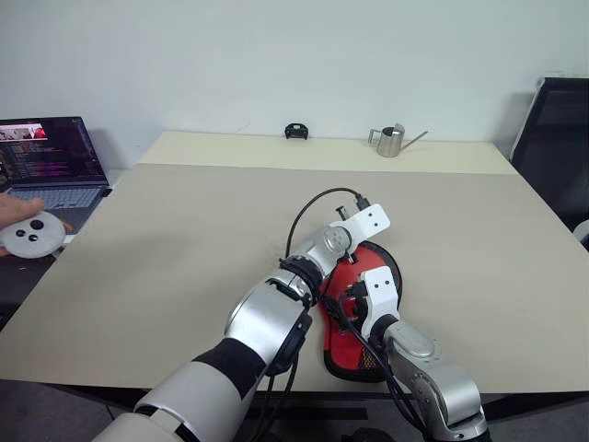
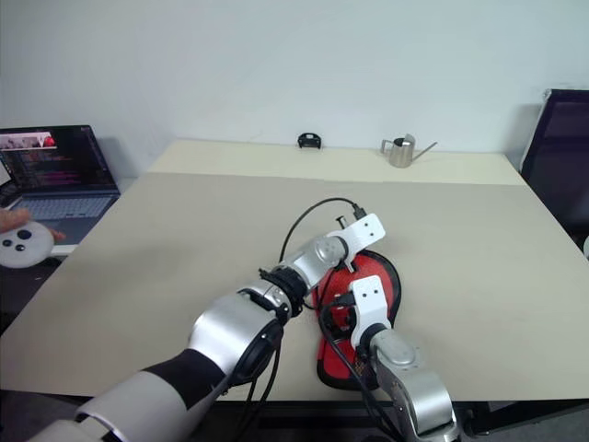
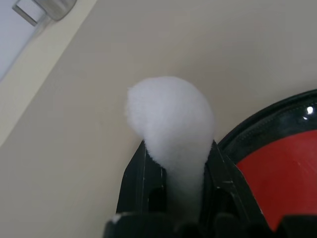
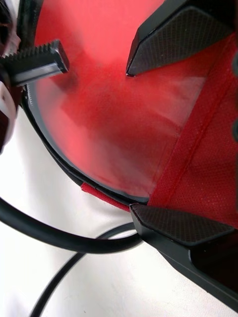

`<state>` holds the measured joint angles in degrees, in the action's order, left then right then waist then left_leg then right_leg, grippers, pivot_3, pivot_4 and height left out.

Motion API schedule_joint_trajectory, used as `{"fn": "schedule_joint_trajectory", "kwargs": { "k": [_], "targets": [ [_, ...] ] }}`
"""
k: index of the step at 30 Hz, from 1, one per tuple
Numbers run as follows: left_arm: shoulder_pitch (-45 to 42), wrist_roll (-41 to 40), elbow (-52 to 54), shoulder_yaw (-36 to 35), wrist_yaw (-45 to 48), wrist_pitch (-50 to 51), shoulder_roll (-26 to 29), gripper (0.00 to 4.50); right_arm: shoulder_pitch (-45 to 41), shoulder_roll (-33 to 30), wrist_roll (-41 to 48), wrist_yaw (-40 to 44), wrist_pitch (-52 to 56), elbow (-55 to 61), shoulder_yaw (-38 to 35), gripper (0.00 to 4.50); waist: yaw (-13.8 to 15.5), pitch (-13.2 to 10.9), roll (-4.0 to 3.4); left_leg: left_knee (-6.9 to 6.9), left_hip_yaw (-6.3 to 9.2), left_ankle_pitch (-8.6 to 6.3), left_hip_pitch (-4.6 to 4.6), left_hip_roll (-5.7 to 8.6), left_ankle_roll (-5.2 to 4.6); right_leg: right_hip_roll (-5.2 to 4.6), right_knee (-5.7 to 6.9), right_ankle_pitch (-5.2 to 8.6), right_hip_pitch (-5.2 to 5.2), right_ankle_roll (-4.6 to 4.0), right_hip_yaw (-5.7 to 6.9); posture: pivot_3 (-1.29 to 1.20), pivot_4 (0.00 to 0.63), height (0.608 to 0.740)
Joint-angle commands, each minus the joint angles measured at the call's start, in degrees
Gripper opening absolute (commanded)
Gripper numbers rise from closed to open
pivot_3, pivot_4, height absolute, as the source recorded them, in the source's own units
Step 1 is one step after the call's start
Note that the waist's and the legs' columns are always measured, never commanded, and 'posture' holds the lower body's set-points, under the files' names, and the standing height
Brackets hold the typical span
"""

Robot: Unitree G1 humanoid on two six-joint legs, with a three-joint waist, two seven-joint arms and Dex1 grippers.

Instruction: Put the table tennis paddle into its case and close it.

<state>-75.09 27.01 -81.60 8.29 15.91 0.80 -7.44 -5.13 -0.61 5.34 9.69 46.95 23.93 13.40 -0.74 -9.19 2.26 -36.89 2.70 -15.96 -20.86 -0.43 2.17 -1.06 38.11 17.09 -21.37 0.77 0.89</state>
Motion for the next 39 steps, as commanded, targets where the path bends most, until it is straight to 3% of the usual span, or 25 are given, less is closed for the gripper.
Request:
{"fn": "schedule_joint_trajectory", "kwargs": {
  "k": [1, 9, 17, 24, 30, 35, 39],
  "targets": [
    [-0.21, -1.91, 1.91, -1.42, 2.00, 0.30, -0.26, 1.63, 3.25, -0.24, 0.85, 0.59, 6.60, -9.88, 2.01, 4.50, -0.17, 0.20, -0.03, 0.00, 0.00, 0.00, 0.01, 0.00, 0.00, 0.00, 0.00, 0.00, 0.00, 0.00, 0.00, 0.00, 0.150, 0.740],
    [-1.07, -5.41, 2.24, -4.57, 7.28, 0.28, 0.10, 4.48, 0.42, -1.01, 0.92, 2.10, 5.76, -12.80, 2.17, 4.50, -1.16, 0.53, -0.07, 0.00, -0.03, 0.00, 0.08, -0.01, -0.01, 0.01, 0.05, 0.00, 0.04, 0.00, -0.03, 0.00, 0.150, 0.740],
    [-3.23, -8.03, 2.89, -6.65, 8.80, -1.74, 5.23, 4.48, -4.14, -2.27, 0.77, 4.66, 4.03, -17.40, 1.87, 4.50, -1.49, 0.54, -0.09, -0.05, -0.20, 0.01, 0.36, -0.06, -0.01, 0.06, 0.50, 0.00, 0.02, 0.01, -0.20, 0.00, 0.150, 0.740],
    [-4.50, -12.20, 3.81, -10.00, 13.12, -4.49, 13.98, 4.48, -7.29, -3.60, 0.71, 6.80, 2.52, -20.81, 1.28, 4.50, -1.66, 0.54, -0.09, -0.06, -0.31, 0.04, 0.53, -0.07, 0.00, 0.07, 0.66, 0.00, 0.05, 0.01, -0.26, 0.00, 0.150, 0.740],
    [-1.68, -17.63, 5.86, -13.42, 25.67, -8.11, 21.78, 4.48, -8.73, -5.50, 0.58, 9.10, 0.95, -23.31, 0.95, 4.50, -1.56, 0.54, -0.09, -0.06, -0.31, 0.04, 0.52, -0.07, 0.01, 0.06, 0.69, 0.00, 0.04, 0.01, -0.26, 0.00, 0.150, 0.740],
    [4.87, -25.02, 10.22, -16.98, 41.99, -8.25, 27.71, 4.48, -10.58, -7.58, 0.87, 11.30, 0.17, -24.69, -0.63, 4.50, -1.61, 0.55, -0.12, -0.06, -0.34, 0.04, 0.57, -0.08, 0.01, 0.06, 0.74, 0.01, 0.05, -0.01, -0.27, 0.00, 0.150, 0.740],
    [10.38, -29.12, 16.68, -17.65, 48.17, -6.32, 30.03, 4.48, -11.31, -9.45, 1.20, 12.92, -0.24, -25.03, -1.75, 4.50, -1.07, 0.54, -0.12, -0.09, -0.31, 0.04, 0.51, -0.07, 0.00, 0.05, 0.74, 0.01, 0.03, -0.04, -0.28, 0.00, 0.150, 0.740]
  ]
}}
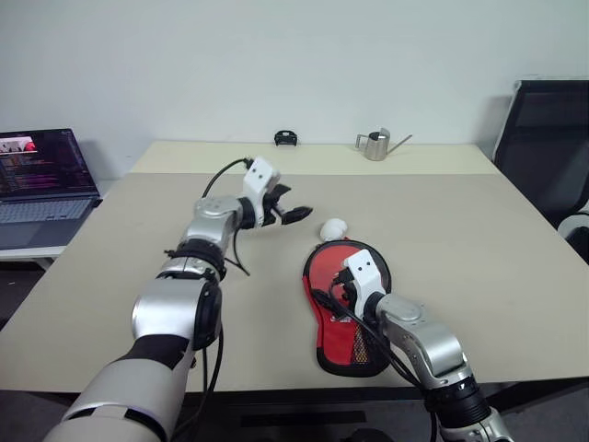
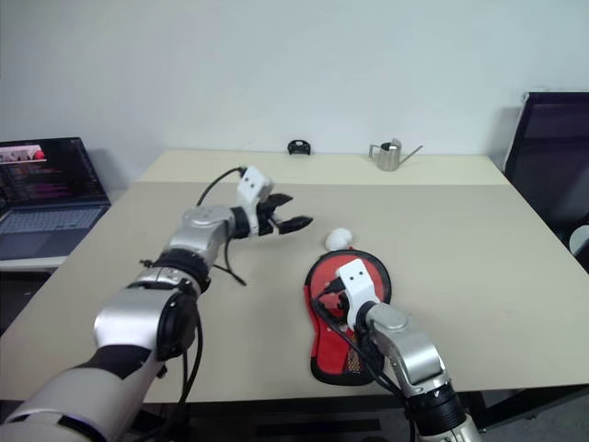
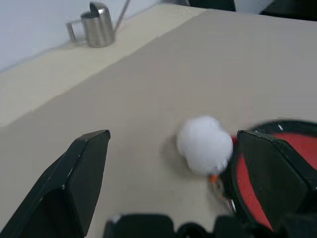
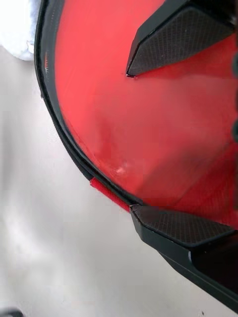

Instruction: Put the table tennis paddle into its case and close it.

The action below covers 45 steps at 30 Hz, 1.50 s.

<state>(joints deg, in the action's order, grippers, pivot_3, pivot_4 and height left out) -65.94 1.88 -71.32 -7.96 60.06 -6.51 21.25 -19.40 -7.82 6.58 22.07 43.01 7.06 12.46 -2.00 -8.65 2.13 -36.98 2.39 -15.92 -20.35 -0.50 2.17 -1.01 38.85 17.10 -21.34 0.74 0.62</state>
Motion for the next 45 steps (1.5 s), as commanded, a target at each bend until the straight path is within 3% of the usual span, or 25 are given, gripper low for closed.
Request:
{"fn": "schedule_joint_trajectory", "kwargs": {
  "k": [1, 7, 11, 26, 31, 36, 45],
  "targets": [
    [3.93, -5.87, 10.48, -1.56, 6.63, 3.14, 1.93, 4.48, 2.83, -2.69, 0.10, 0.83, 3.79, -7.97, -1.01, 4.50, 0.41, 0.01, 0.04, 0.00, 0.03, 0.00, -0.03, 0.01, 0.00, -0.01, -0.02, 0.00, 0.00, 0.00, 0.01, 0.00, 0.150, 0.740],
    [19.73, -12.26, 36.91, 1.78, 11.43, 15.42, 1.97, 4.48, 2.91, -6.48, 1.87, 3.61, 4.80, -4.46, -2.61, 4.50, 0.80, 0.02, 0.03, -0.05, 0.21, -0.01, -0.21, 0.08, -0.02, -0.11, -0.11, -0.14, 0.01, -0.28, 0.08, 0.00, 0.150, 0.740],
    [25.54, -13.34, 48.33, 4.85, 10.69, 18.77, 2.41, 4.48, 3.65, -10.18, 4.11, 6.65, 6.27, -0.23, -3.95, 4.50, 1.23, -0.02, -0.03, -0.06, 0.33, -0.01, -0.40, 0.08, -0.03, -0.11, -0.20, -0.15, -0.07, -0.30, 0.15, 0.00, 0.150, 0.740],
    [31.66, -14.93, 62.35, 12.46, 9.84, 19.84, 2.83, 4.48, 5.04, -20.65, 17.49, 17.08, 11.24, 18.19, -9.66, 4.50, 1.55, -0.77, -0.62, 0.01, 0.30, -0.03, -0.72, 0.07, -0.06, -0.05, -0.35, -0.10, -0.35, -0.35, 0.14, 0.00, 0.150, 0.740],
    [32.71, -13.70, 60.73, 15.52, 7.54, 18.18, -0.34, 4.48, 4.25, -25.68, 23.52, 19.37, 14.29, 20.91, -16.96, 4.50, 1.80, -0.98, -0.63, -0.14, 0.31, -0.02, -1.37, 0.09, -0.07, -0.05, -0.28, -0.11, -0.92, -0.37, 0.16, 0.00, 0.150, 0.740],
    [29.11, -10.77, 53.78, 17.85, 4.31, 13.31, -3.06, 4.48, 4.77, -30.64, 27.22, 20.34, 16.57, 21.42, -21.69, 4.50, 1.94, -1.18, -0.56, -0.13, 0.32, -0.02, -1.40, 0.09, -0.07, -0.04, -0.31, -0.11, -0.95, -0.37, 0.18, 0.00, 0.150, 0.740],
    [21.74, -6.44, 38.45, 21.37, 2.49, 4.71, -9.59, 4.48, 5.41, -33.94, 30.02, 19.21, 16.66, 22.48, -23.79, 4.50, 1.88, -1.25, -0.49, -0.14, 0.26, -0.02, -1.44, 0.12, -0.09, -0.04, -0.33, -0.11, -0.95, -0.37, 0.17, 0.00, 0.150, 0.740]
  ]
}}
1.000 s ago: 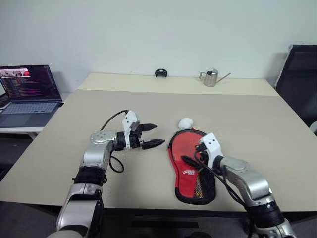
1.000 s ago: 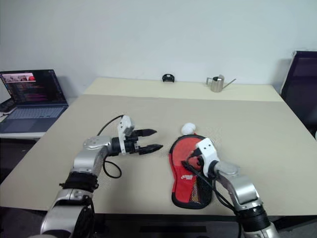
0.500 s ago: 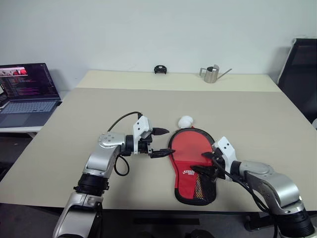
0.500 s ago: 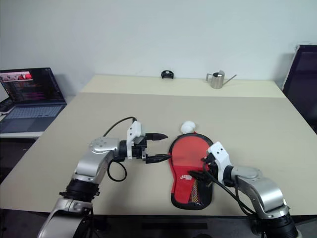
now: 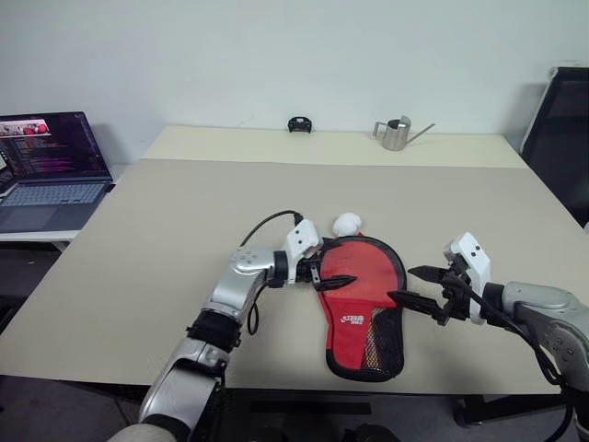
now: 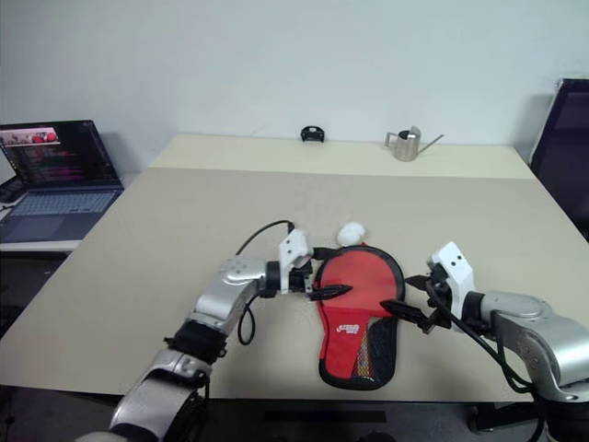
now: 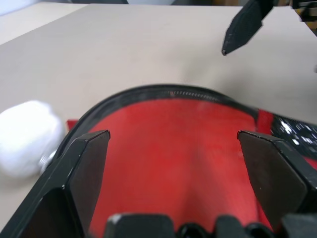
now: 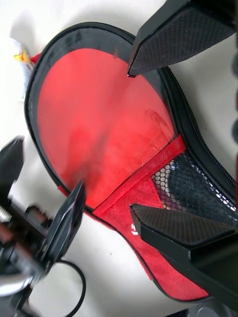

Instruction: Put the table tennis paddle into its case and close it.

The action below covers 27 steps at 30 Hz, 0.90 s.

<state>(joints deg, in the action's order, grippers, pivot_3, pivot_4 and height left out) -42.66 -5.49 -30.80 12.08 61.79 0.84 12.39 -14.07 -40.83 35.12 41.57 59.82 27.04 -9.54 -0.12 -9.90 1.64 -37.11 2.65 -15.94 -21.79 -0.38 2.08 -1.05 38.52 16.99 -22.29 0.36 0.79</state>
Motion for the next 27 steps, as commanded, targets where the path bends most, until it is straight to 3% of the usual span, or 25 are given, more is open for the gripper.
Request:
{"fn": "schedule_joint_trajectory", "kwargs": {
  "k": [1, 14, 19, 27],
  "targets": [
    [-1.93, 1.39, -3.20, 1.81, 0.99, -3.27, -1.09, 4.48, 0.09, -0.84, 1.77, -0.67, 0.03, 2.60, -1.84, 4.50, -0.01, 0.00, 0.00, 0.00, 0.00, 0.00, 0.01, 0.00, 0.00, 0.00, 0.01, 0.00, 0.00, 0.00, 0.01, 0.00, 0.150, 0.740],
    [-4.01, 4.50, -18.56, 2.50, 0.07, -5.92, -2.88, 4.48, -6.15, -1.73, 4.40, -3.52, 1.41, 0.39, -2.27, 4.50, 0.00, 0.01, -0.02, -0.16, -0.02, 0.01, 0.04, 0.03, -0.01, 0.01, 0.15, 0.00, 0.02, 0.01, 0.00, 0.00, 0.150, 0.740],
    [-3.15, 5.72, -19.79, 3.58, -0.25, -7.92, -3.41, 4.48, -18.55, 0.40, 1.23, -4.48, 0.01, -10.09, 2.49, 4.50, -0.14, 0.04, -0.07, -0.49, 0.02, 0.00, 0.10, 0.01, -0.02, 0.02, 0.41, 0.00, 0.10, 0.01, 0.01, 0.00, 0.150, 0.740],
    [-2.59, 6.48, -19.74, 4.06, -0.52, -8.78, -4.02, 4.48, -33.57, 10.25, -7.21, -7.41, -6.57, -30.90, 10.06, 4.50, 0.14, 0.08, -0.13, -0.77, 0.05, -0.09, -0.01, 0.03, -0.19, -0.01, 0.45, -0.02, 0.12, -0.01, 0.02, 0.00, 0.150, 0.740]
  ]
}}
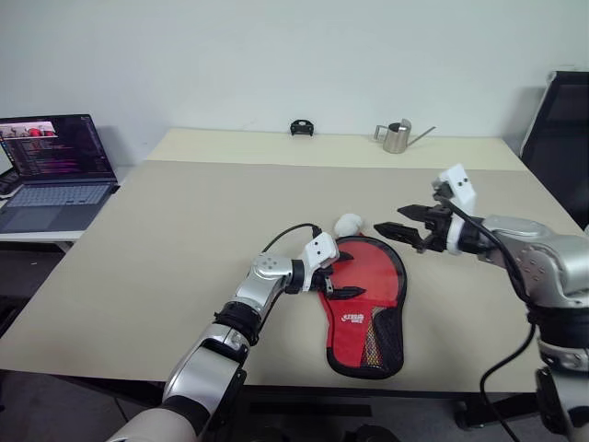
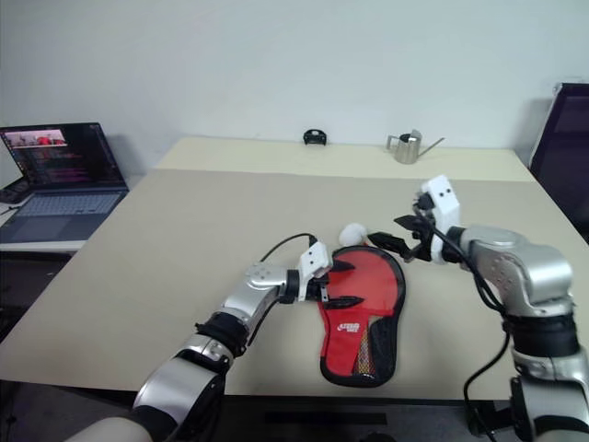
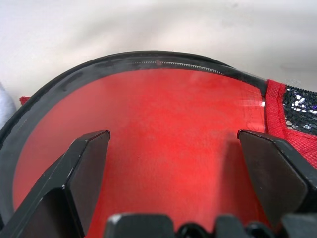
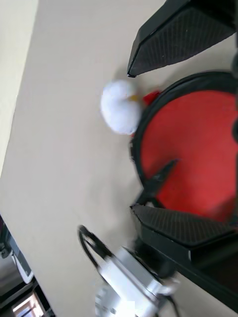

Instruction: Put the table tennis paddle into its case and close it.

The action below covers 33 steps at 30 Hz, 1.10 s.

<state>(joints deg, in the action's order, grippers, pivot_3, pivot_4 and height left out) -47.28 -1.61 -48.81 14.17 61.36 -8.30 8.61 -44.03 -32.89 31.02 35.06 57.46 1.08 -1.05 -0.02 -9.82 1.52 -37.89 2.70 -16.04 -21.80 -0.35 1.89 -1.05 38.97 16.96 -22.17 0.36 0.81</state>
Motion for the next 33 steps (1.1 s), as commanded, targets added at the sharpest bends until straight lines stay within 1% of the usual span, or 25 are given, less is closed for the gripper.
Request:
{"fn": "schedule_joint_trajectory", "kwargs": {
  "k": [1, 4, 9, 13, 18, 24, 33],
  "targets": [
    [2.10, 2.65, -1.61, 2.00, -0.15, 0.36, -0.23, 4.48, -4.93, 3.84, -4.57, -1.43, -5.70, -7.68, 2.52, 4.50, -0.04, 0.01, -0.01, -0.01, 0.00, -0.01, -0.01, 0.00, -0.01, -0.01, -0.01, 0.00, -0.01, 0.00, 0.00, 0.00, 0.150, 0.740],
    [2.40, 2.67, -1.17, 2.07, -0.20, 0.52, -0.18, 4.48, -8.77, 8.36, -8.79, -2.06, -11.03, -16.72, 5.06, 4.50, -0.08, 0.03, -0.04, -0.04, -0.05, -0.03, 0.00, 0.01, -0.04, -0.05, 0.01, 0.00, -0.03, 0.00, -0.04, 0.00, 0.150, 0.740],
    [2.99, 2.71, -0.41, 2.28, -0.27, 0.84, -0.06, 4.48, -13.85, 13.51, -15.84, -2.41, -21.55, -32.01, 7.57, 4.50, -0.01, 0.05, -0.08, -0.04, -0.05, -0.03, -0.01, 0.01, -0.04, -0.05, 0.03, -0.01, -0.04, -0.01, -0.03, 0.00, 0.150, 0.740],
    [3.19, 2.75, -0.13, 2.34, -0.43, 1.15, -0.01, 4.48, -19.43, 18.26, -20.17, -5.47, -31.17, -47.74, 6.96, 4.50, -0.17, 0.07, -0.10, -0.04, -0.10, -0.02, 0.01, 0.00, -0.04, -0.07, 0.04, -0.01, -0.06, -0.02, -0.07, 0.00, 0.150, 0.740],
    [3.39, 2.83, 0.31, 2.41, -0.65, 1.40, 0.03, 4.48, -24.10, 21.44, -23.03, -7.64, -39.43, -60.58, 5.35, 4.50, -0.10, 0.08, -0.12, -0.04, -0.11, -0.02, 0.00, -0.01, -0.04, -0.09, 0.05, -0.01, -0.07, -0.02, -0.08, 0.00, 0.150, 0.740],
    [3.80, 2.91, 1.08, 2.47, -1.01, 1.73, 0.17, 4.48, -26.14, 23.27, -26.42, -10.76, -45.48, -69.10, 4.80, 4.50, -0.13, 0.10, -0.17, -0.03, -0.13, -0.02, 0.00, -0.01, -0.04, -0.11, 0.06, -0.01, -0.07, -0.02, -0.10, 0.00, 0.150, 0.740],
    [4.60, 2.88, 2.55, 2.50, -1.16, 2.47, 0.77, 4.48, -26.78, 24.34, -29.58, -12.78, -47.84, -72.44, 3.84, 4.50, -0.26, 0.14, -0.23, -0.03, -0.16, -0.02, 0.00, -0.03, -0.03, -0.10, 0.07, -0.02, -0.08, -0.03, -0.13, 0.00, 0.150, 0.740]
  ]
}}
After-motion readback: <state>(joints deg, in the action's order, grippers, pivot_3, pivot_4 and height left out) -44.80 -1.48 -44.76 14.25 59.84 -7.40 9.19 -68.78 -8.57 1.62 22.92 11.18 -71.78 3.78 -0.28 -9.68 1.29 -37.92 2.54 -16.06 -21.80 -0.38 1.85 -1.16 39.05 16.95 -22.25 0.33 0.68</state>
